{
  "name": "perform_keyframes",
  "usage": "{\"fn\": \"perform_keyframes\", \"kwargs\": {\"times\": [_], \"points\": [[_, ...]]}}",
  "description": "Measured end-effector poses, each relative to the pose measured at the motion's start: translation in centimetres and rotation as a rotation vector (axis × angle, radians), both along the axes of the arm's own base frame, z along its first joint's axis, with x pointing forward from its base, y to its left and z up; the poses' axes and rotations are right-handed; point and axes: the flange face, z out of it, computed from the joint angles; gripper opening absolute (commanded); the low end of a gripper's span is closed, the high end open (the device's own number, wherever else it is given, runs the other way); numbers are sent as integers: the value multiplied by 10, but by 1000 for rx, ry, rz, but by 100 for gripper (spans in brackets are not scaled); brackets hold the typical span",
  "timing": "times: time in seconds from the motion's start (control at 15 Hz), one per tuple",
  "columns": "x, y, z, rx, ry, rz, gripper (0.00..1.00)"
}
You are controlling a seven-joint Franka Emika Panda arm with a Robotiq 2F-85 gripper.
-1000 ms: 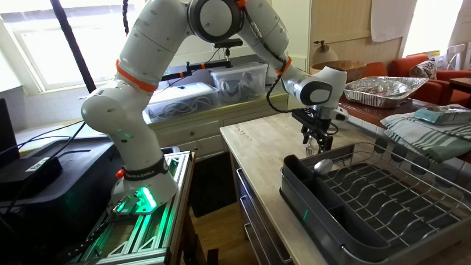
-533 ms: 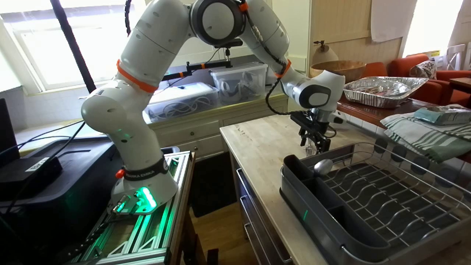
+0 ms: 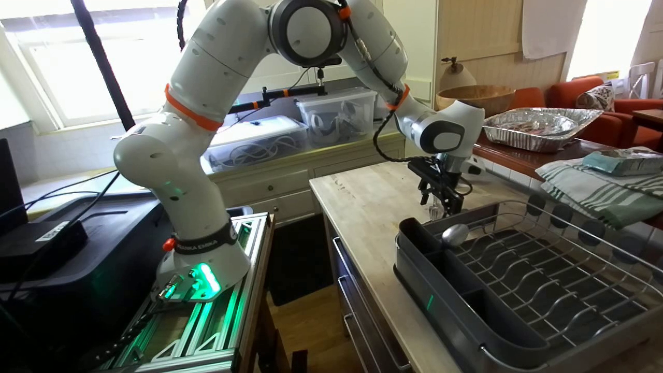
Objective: Put the silver spoon from the counter in the cutlery holder on the dishrack.
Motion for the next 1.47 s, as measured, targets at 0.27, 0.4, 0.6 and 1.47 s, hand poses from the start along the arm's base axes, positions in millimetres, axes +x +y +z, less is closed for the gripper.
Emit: {"fn": "perform_keyframes", "kwargs": {"times": [0.27, 0.4, 0.6, 1.47], "points": [[1, 14, 1, 42, -4, 40, 100], [2, 22, 1, 62, -5, 57, 100], [3, 27, 3, 72, -9, 63, 100], [9, -23, 41, -4, -86, -113, 100]]}}
